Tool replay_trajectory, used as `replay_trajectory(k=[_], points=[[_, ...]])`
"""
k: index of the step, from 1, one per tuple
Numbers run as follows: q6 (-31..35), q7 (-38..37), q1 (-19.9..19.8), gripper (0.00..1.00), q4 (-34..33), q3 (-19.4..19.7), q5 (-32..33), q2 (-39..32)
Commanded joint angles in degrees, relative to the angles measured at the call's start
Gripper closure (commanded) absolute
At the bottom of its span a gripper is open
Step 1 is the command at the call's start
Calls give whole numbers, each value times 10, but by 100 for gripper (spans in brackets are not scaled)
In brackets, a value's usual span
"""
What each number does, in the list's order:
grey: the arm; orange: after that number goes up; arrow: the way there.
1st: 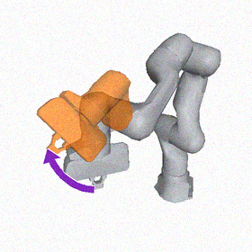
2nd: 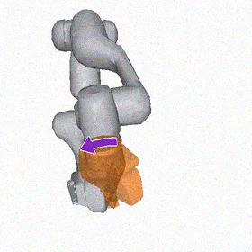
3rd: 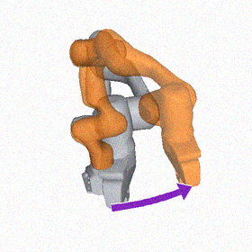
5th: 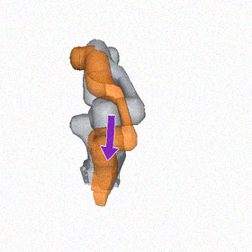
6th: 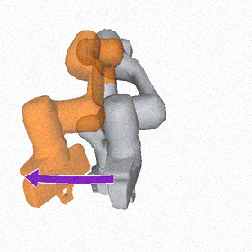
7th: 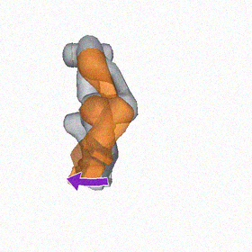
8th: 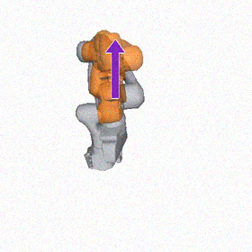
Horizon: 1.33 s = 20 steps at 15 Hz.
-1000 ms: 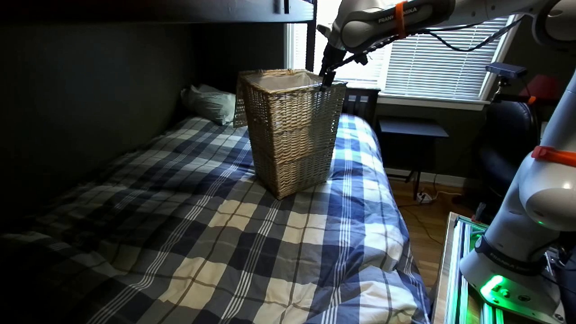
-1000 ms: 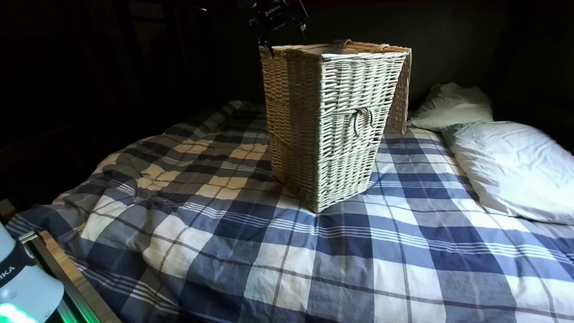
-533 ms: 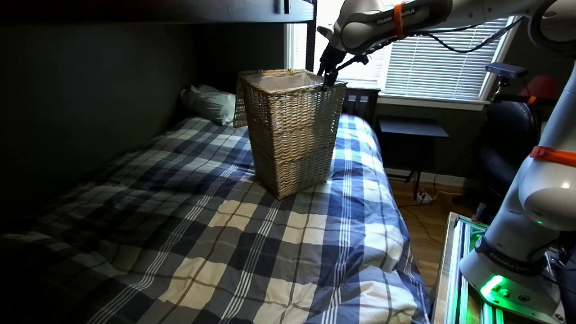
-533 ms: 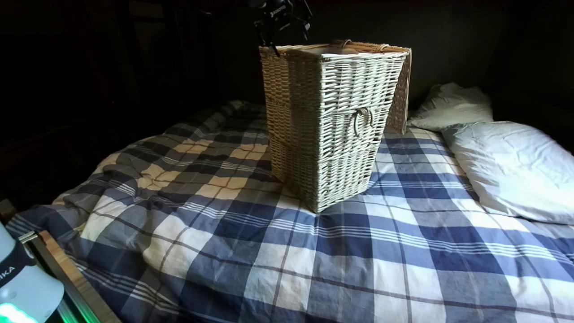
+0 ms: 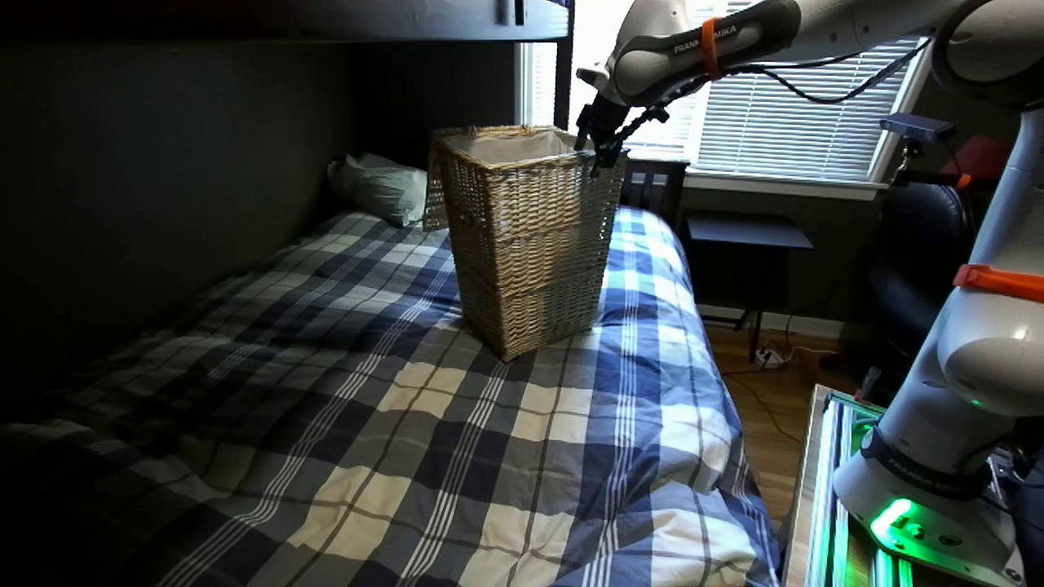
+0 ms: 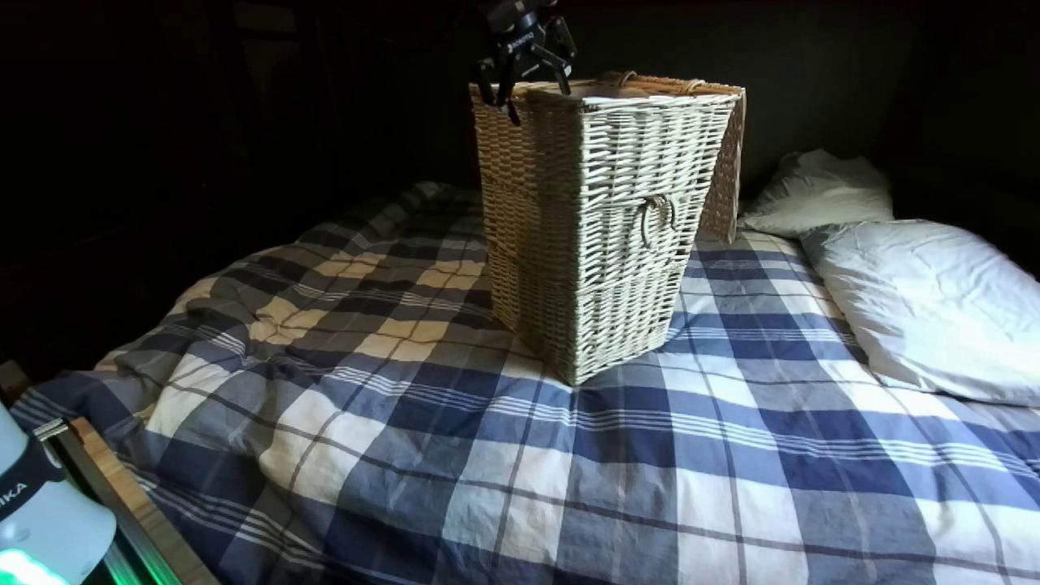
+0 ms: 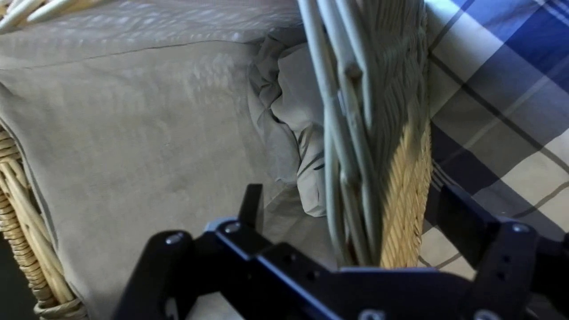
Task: Move the basket forward
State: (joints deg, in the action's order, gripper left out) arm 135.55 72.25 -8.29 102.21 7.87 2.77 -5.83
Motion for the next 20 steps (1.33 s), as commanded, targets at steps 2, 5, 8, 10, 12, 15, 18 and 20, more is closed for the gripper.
replay_trajectory(k=[2,5,8,10,12,15,18,20], points=[[-42,40,-14,29,-33,-5,-6,-25],[-73,29,-16,47,-50,-3,2,-31],[-112,10,-15,69,-64,-1,18,-30],[-149,0,-14,85,-72,-1,27,-24],[-180,-33,-10,97,-76,0,48,-17],[-248,-47,-10,95,-83,-4,37,-7],[-266,-37,-12,96,-76,-10,5,12],[-268,-29,-12,95,-69,-13,-20,29]])
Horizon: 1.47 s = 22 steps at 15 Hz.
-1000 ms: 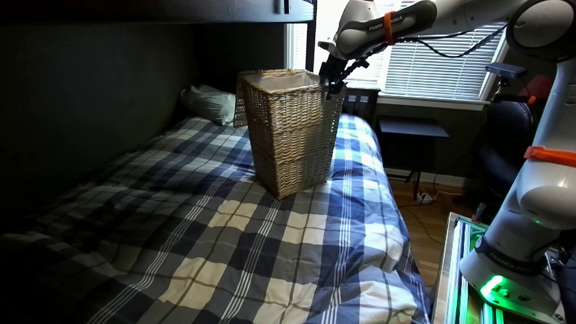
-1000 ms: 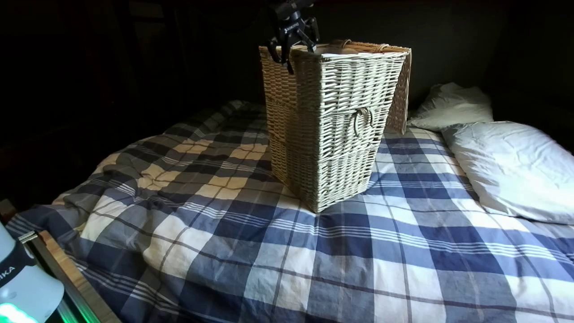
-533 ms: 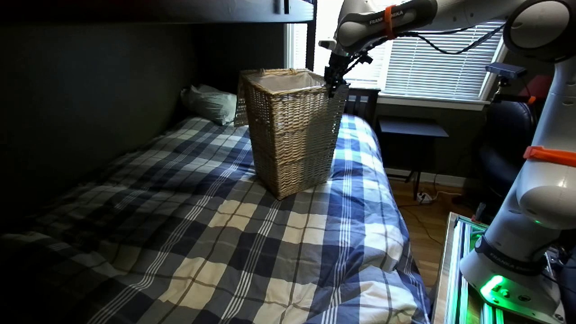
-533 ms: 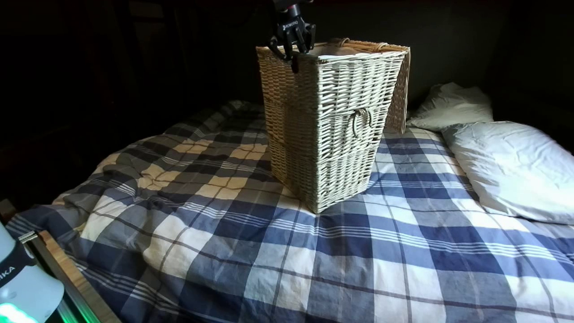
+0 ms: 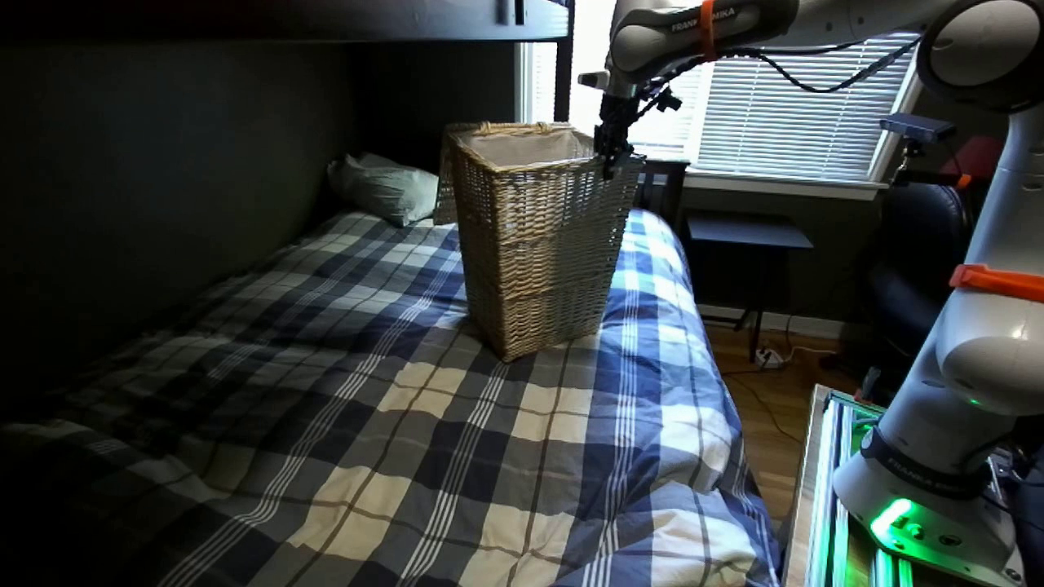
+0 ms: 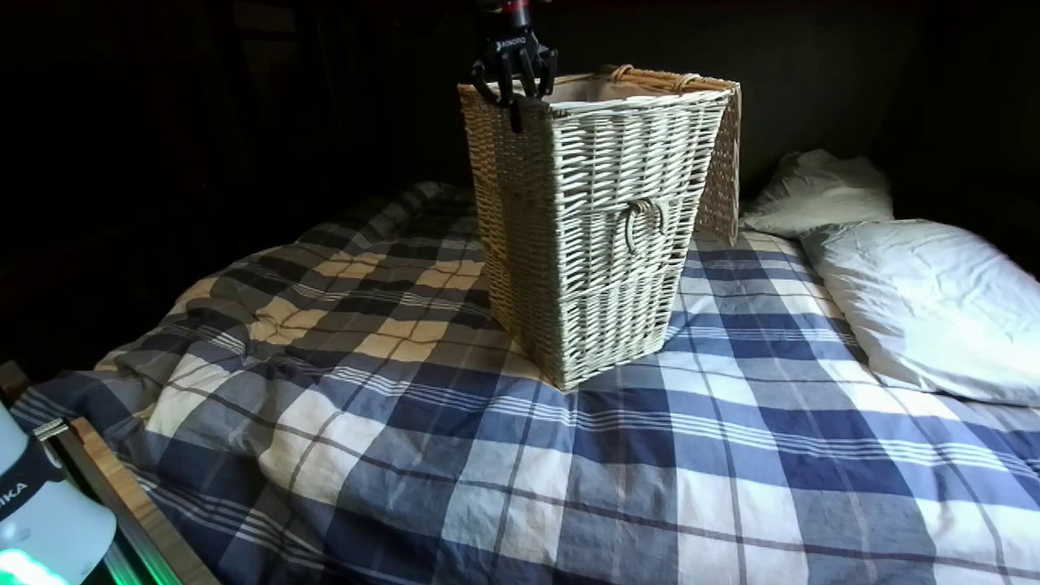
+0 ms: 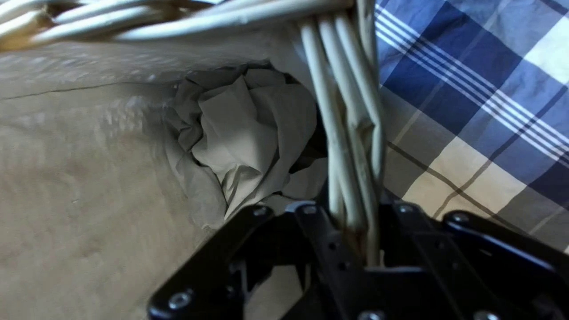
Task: Move the basket forward
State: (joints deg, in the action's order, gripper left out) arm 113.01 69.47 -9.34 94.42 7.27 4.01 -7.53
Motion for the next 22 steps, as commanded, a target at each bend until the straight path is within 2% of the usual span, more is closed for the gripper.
replay_trajectory(k=[1,6,11,17,22], points=[[-49,9,-1,95,13,-10,-50,58],[-71,86,12,95,53,-23,-124,122],[-122,154,44,95,115,-24,-156,196],[-177,216,83,95,182,-10,-210,281],[-223,252,108,95,212,8,-264,330]])
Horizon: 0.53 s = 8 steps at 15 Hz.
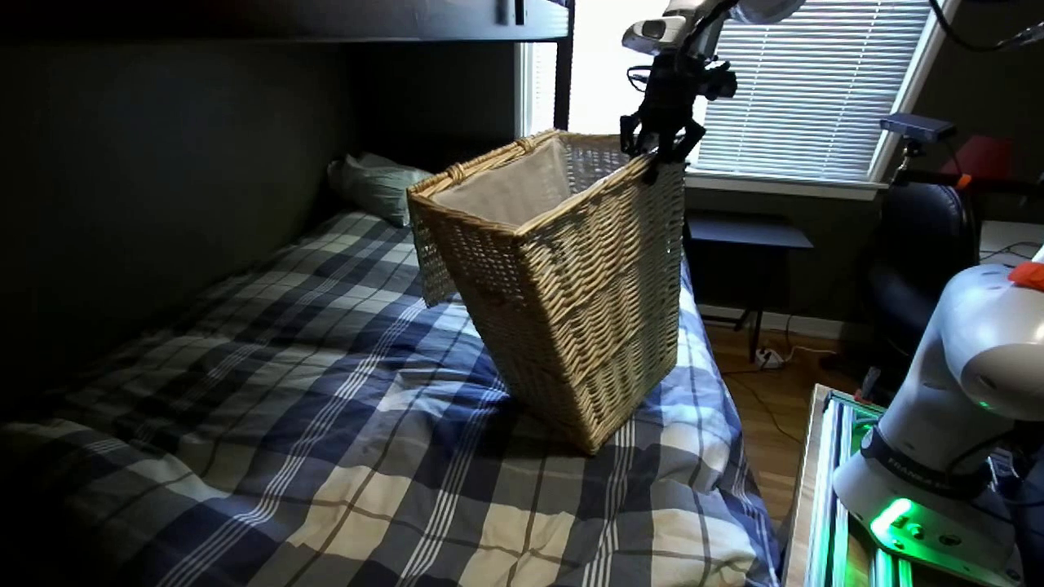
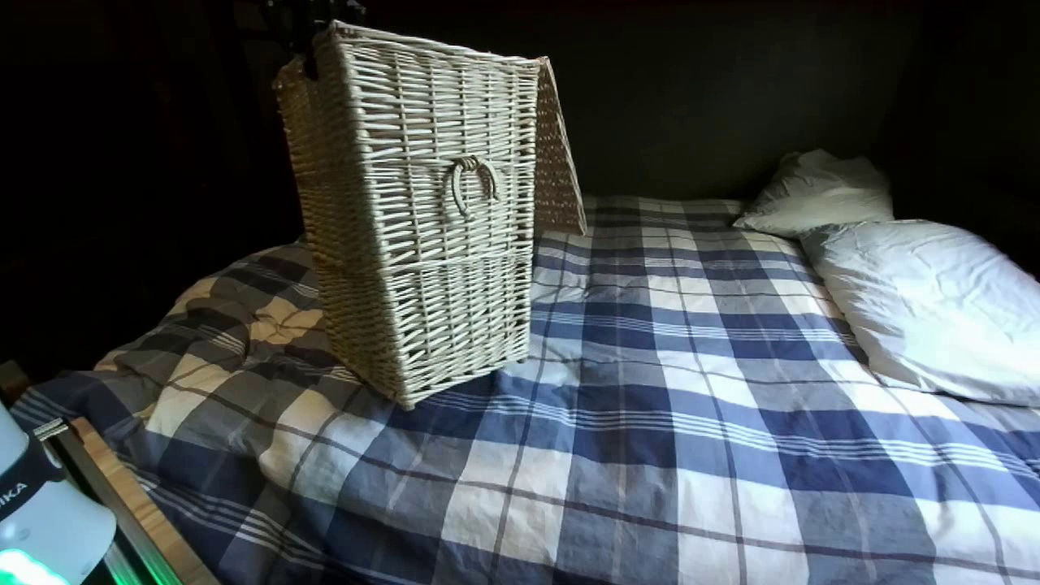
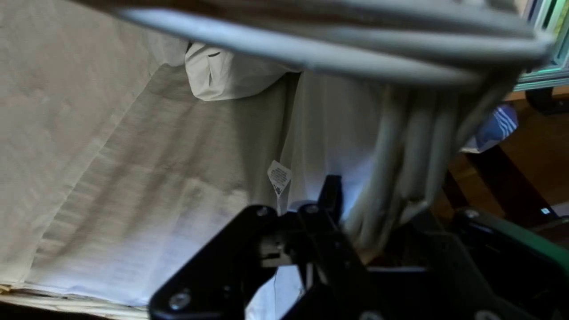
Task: Move the basket forward
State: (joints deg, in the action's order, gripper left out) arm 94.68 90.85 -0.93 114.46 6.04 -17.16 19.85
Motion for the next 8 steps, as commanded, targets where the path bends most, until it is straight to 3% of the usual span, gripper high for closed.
replay_trajectory(k=[1,6,8], points=[[-49,42,27,95,19,24,-67,64],[-50,103,36,95,55,41,-111,74],[-37,133,30,95,64,37,-73,66]])
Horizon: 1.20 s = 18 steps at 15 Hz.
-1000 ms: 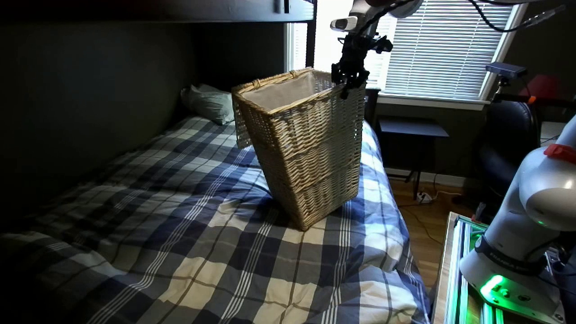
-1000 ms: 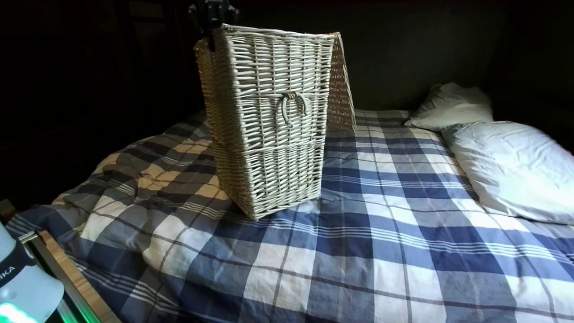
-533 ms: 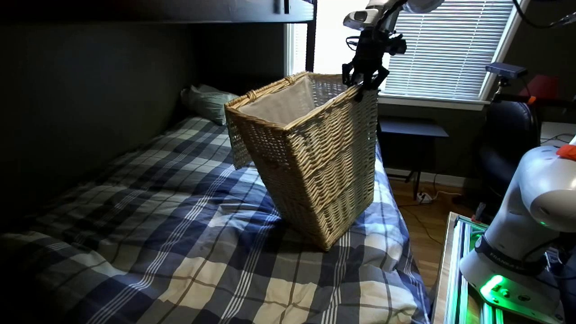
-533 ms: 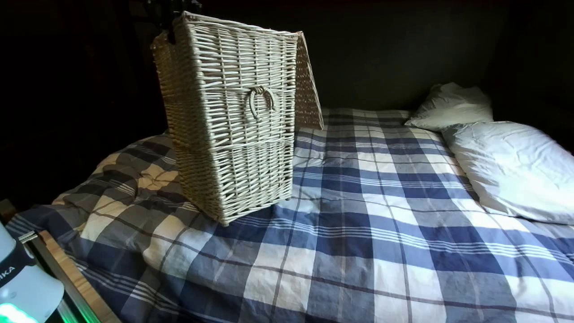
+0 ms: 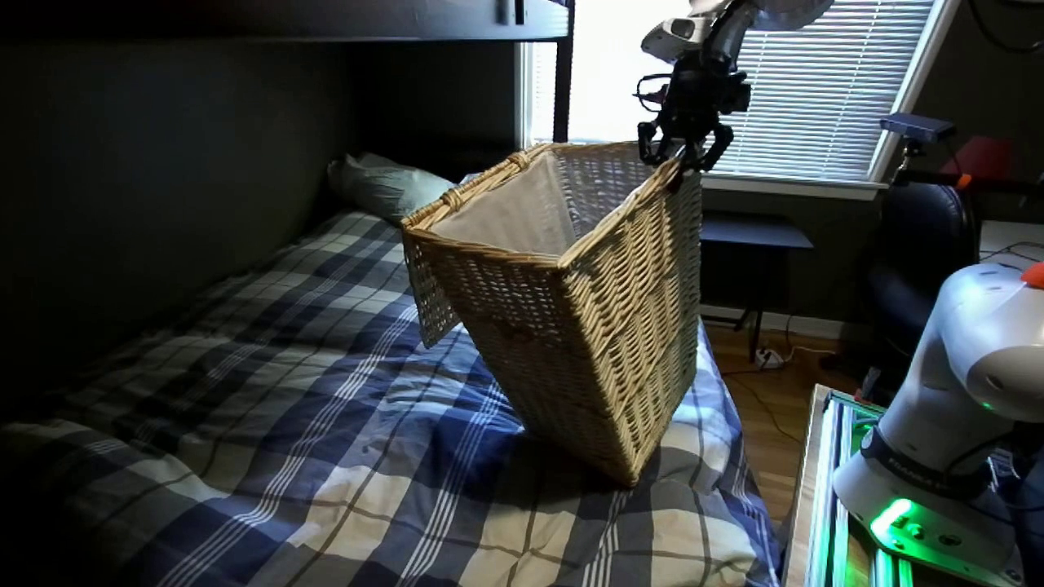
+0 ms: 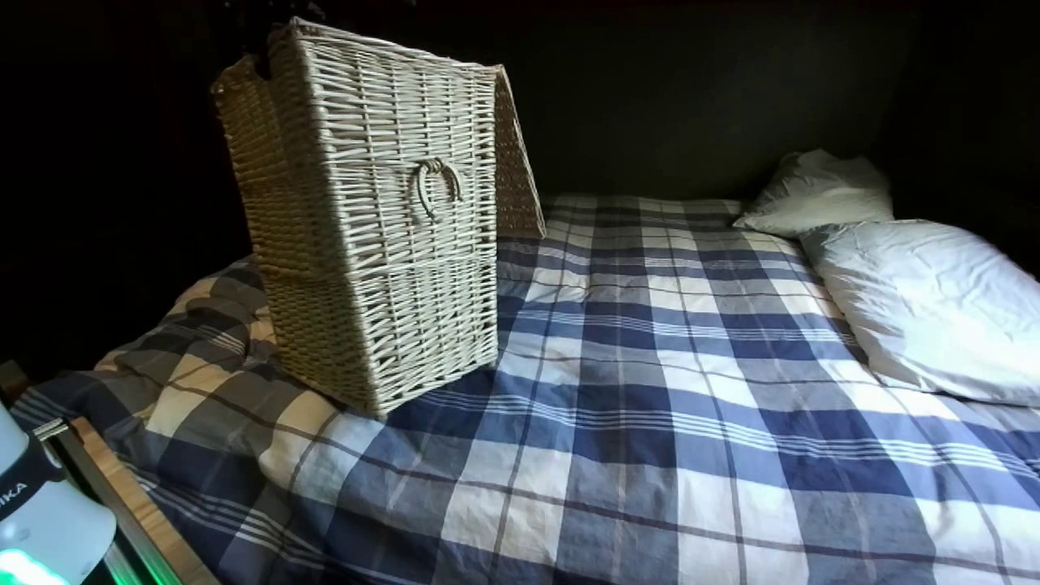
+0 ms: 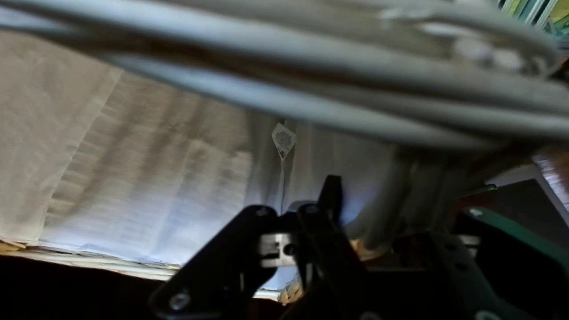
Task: Move the basket forward
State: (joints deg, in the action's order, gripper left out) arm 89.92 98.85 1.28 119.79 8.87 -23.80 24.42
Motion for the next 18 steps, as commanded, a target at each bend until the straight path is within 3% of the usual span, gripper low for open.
replay_trajectory(k=[1,3,10,15,18], points=[[25,60,2,57,14,6,16,19],[58,60,-7,56,14,-6,65,18],[184,-12,-25,3,-20,-30,235,-1],[178,-132,-44,0,-68,-47,364,-46],[153,-213,-50,0,-113,-44,396,-93]])
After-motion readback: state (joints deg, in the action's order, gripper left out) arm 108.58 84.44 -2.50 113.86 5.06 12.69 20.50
